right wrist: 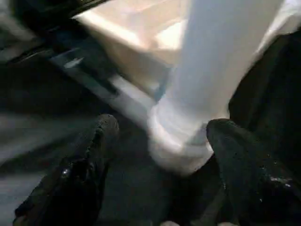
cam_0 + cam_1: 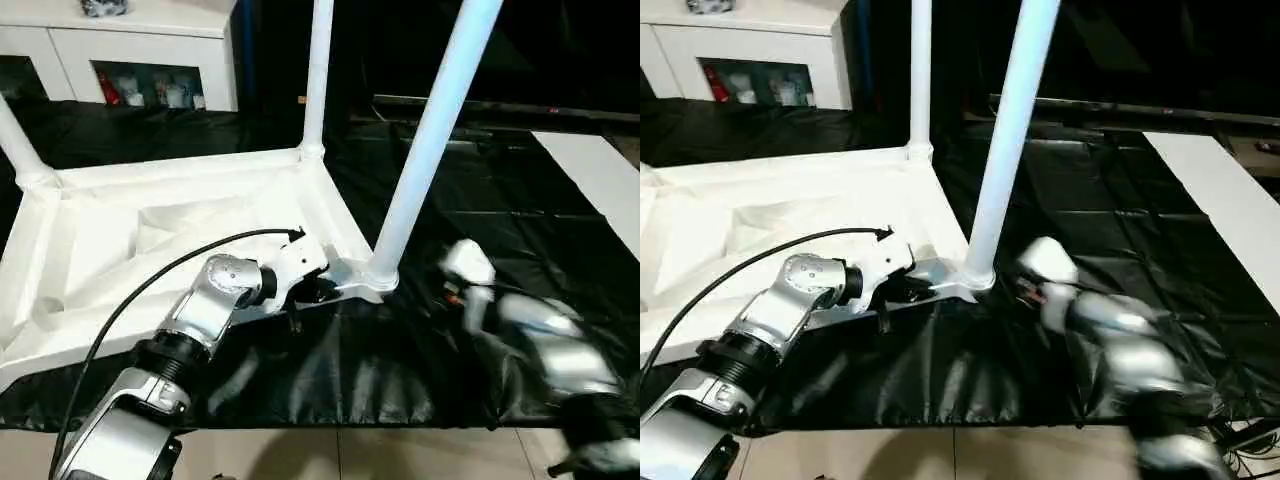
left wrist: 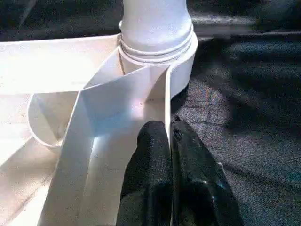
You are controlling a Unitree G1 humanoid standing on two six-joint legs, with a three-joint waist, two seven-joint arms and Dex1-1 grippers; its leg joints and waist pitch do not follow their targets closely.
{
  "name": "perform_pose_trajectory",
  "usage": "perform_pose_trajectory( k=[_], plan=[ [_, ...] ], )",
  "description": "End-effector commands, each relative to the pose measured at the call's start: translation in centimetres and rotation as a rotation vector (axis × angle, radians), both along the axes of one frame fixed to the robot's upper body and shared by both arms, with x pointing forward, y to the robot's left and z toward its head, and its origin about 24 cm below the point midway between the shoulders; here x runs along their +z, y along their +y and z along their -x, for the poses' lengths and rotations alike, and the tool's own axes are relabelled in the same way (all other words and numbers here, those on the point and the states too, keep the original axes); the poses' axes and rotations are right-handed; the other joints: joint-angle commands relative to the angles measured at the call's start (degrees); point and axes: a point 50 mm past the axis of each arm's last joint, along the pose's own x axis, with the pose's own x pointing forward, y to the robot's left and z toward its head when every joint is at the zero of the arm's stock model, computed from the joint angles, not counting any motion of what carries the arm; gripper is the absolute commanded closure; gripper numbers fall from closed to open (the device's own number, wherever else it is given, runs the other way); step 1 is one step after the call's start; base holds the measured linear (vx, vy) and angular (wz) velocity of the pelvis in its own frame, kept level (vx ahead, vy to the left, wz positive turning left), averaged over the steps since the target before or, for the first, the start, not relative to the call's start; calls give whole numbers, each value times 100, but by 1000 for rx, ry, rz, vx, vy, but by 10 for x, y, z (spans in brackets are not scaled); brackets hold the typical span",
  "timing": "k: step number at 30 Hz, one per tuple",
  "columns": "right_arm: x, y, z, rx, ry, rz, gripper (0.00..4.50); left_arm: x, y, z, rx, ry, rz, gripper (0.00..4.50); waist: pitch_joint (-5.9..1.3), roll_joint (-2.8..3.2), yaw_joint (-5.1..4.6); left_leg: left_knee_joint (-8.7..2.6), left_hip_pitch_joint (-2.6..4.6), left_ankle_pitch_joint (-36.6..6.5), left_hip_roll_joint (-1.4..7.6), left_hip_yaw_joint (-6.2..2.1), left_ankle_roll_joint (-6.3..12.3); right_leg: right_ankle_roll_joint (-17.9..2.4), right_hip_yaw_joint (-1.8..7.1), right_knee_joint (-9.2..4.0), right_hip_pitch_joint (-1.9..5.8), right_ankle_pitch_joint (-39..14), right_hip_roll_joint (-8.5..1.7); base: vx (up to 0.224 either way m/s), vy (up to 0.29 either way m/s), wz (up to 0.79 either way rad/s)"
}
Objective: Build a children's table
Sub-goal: Rotate table base
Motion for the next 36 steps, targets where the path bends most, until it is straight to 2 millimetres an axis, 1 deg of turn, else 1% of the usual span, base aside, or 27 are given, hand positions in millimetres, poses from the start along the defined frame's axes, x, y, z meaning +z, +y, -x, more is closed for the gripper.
perform_pose_trajectory(
  k=[1, 3, 5, 6, 7, 8, 9, 10, 11, 13, 14, 16, 17, 19, 20, 22, 23, 24, 25, 26, 27, 28, 29, 30, 31, 33, 36],
  plan=[
    [10, -7, 2, 25, -6, -9, 99, 2, -1, 2, -9, 21, 74, 422, -243, -68, 5, -306, -44, -1345, -43, 66, 456, -530, 214, -630, 232, -2580, -344, 0, 0, 0],
    [13, -7, 4, 43, 1, -15, 95, 7, 2, 3, -15, 30, 100, 403, -261, -48, -7, -309, -60, -1292, -31, 55, 435, -595, 210, -610, 244, -2443, -347, 0, 0, 0],
    [14, -1, 6, 70, 11, -22, 95, 14, 5, 2, 0, 13, 120, 385, -285, -50, -29, -310, -92, -1095, -4, 41, 422, -757, 213, -531, 271, -1884, -340, 0, 0, 0],
    [13, 4, 7, 84, 11, -29, 95, 19, 9, 2, 2, 16, 131, 385, -311, -48, -47, -291, -96, -919, 6, 45, 434, -921, 215, -469, 277, -1412, -334, 0, 0, 0],
    [13, 9, 6, 92, 12, -40, 95, 23, 13, 2, 4, 21, 140, 385, -319, -57, -47, -284, -103, -823, 10, 47, 445, -1008, 214, -434, 287, -1177, -336, 0, 0, 0],
    [13, 14, 6, 99, 14, -52, 95, 27, 18, 3, 7, 30, 147, 363, -326, -40, -58, -271, -110, -602, 12, 52, 476, -1220, 215, -360, 298, -663, -335, 0, 0, 0],
    [13, 14, 6, 99, 14, -52, 95, 27, 18, 3, 7, 30, 147, 363, -324, -40, -69, -265, -114, -552, 5, 59, 503, -1264, 215, -356, 300, -520, -319, 0, 0, 0],
    [11, 28, 4, 123, 20, -85, 95, 34, 33, 9, -15, 80, 132, 348, -325, -36, -70, -258, -106, -516, 4, 62, 511, -1309, 215, -335, 304, -389, -317, 0, 0, 0],
    [11, 34, 3, 135, 23, -95, 95, 35, 39, 13, -29, 100, 118, 342, -337, -22, -72, -268, -108, -416, 5, 52, 518, -1421, 222, -281, 324, -151, -334, 0, 0, 0],
    [9, 43, 2, 151, 28, -112, 95, 36, 51, 21, -51, 149, 84, 345, -342, -7, -103, -247, -77, -319, -4, 74, 544, -1521, 233, -254, 306, 188, -309, 0, 0, 0],
    [8, 49, 1, 154, 31, -123, 95, 36, 58, 26, -59, 178, 65, 315, -352, 13, -114, -248, -78, -127, -10, 74, 585, -1637, 242, -203, 324, 573, -306, 0, 0, 0],
    [8, 57, 1, 163, 36, -138, 95, 38, 67, 33, -66, 215, 43, 306, -341, 24, -109, -242, -48, -133, -14, 93, 598, -1676, 240, -205, 298, 660, -289, 0, 0, 0],
    [7, 65, -1, 169, 43, -154, 95, 39, 77, 40, -67, 249, 24, 305, -314, 6, -75, -271, -45, -351, -3, 95, 535, -1664, 237, -236, 301, 380, -309, 0, 0, 0],
    [5, 77, -3, 168, 47, -175, 95, 41, 87, 48, -57, 279, 3, 286, -303, 29, -55, -288, -32, -520, 12, 87, 414, -1638, 242, -237, 295, 141, -332, 0, 0, 0],
    [3, 89, -6, 151, 45, -193, 95, 42, 95, 54, -26, 289, -14, 270, -274, 17, -50, -321, -16, -763, 11, 85, 258, -1513, 240, -272, 279, -284, -331, 0, 0, 0],
    [3, 93, -7, 143, 40, -196, 95, 42, 97, 55, -14, 290, -21, 261, -262, 23, -71, -340, -25, -812, 15, 76, 159, -1471, 243, -277, 275, -452, -339, 0, 0, 0],
    [-1, 102, -12, 87, 50, -209, 95, 41, 103, 55, 33, 282, -47, 262, -263, 39, -55, -330, 4, -867, 10, 86, 101, -1421, 253, -291, 257, -555, -337, 0, 0, 0],
    [-2, 110, -17, 39, 39, -207, 95, 38, 108, 57, 63, 285, -73, 244, -265, 93, -34, -343, 12, -869, 2, 78, 28, -1409, 258, -288, 253, -541, -339, 0, 0, 0],
    [-3, 115, -19, 14, 30, -204, 95, 36, 110, 58, 78, 288, -86, 244, -267, 83, -35, -345, 17, -886, 7, 82, -10, -1402, 255, -289, 243, -528, -337, 0, 0, 0],
    [-4, 118, -23, -20, 23, -200, 95, 35, 113, 59, 92, 294, -100, 219, -265, 117, -25, -355, 29, -926, -4, 82, -95, -1358, 260, -295, 239, -526, -331, 0, 0, 0],
    [-5, 122, -27, -71, 29, -202, 95, 33, 115, 59, 111, 295, -115, 218, -263, 133, -18, -353, 35, -959, -10, 78, -119, -1349, 260, -292, 236, -527, -324, 0, 0, 0],
    [-5, 122, -27, -71, 29, -202, 95, 33, 115, 59, 111, 295, -115, 216, -254, 123, -18, -361, 25, -990, -15, 76, -149, -1334, 260, -294, 239, -577, -324, 0, 0, 0],
    [-4, 130, -37, -183, 32, -211, 95, 29, 122, 60, 156, 289, -148, 207, -254, 131, -8, -366, 19, -1110, -14, 67, -197, -1293, 264, -302, 246, -743, -338, 0, 0, 0],
    [-4, 132, -41, -226, 35, -213, 95, 28, 124, 61, 171, 285, -158, 192, -233, 172, -30, -383, 2, -1264, -27, 55, -269, -1226, 269, -332, 242, -1035, -333, 0, 0, 0],
    [-4, 133, -43, -242, 34, -215, 95, 28, 124, 61, 177, 283, -161, 180, -228, 156, -31, -378, 14, -1359, -30, 58, -288, -1187, 271, -351, 232, -1203, -335, 0, 0, 0],
    [-2, 133, -50, -325, 35, -229, 95, 27, 127, 61, 198, 273, -180, 170, -205, 170, -25, -379, 29, -1605, -38, 45, -312, -1027, 285, -390, 218, -1703, -346, 0, 0, 0],
    [-3, 127, -60, -467, 39, -236, 95, 24, 130, 58, 232, 240, -216, 139, -190, 176, -22, -372, 74, -1803, -41, 39, -314, -926, 284, -426, 171, -2067, -339, 0, 0, 0]
  ],
)
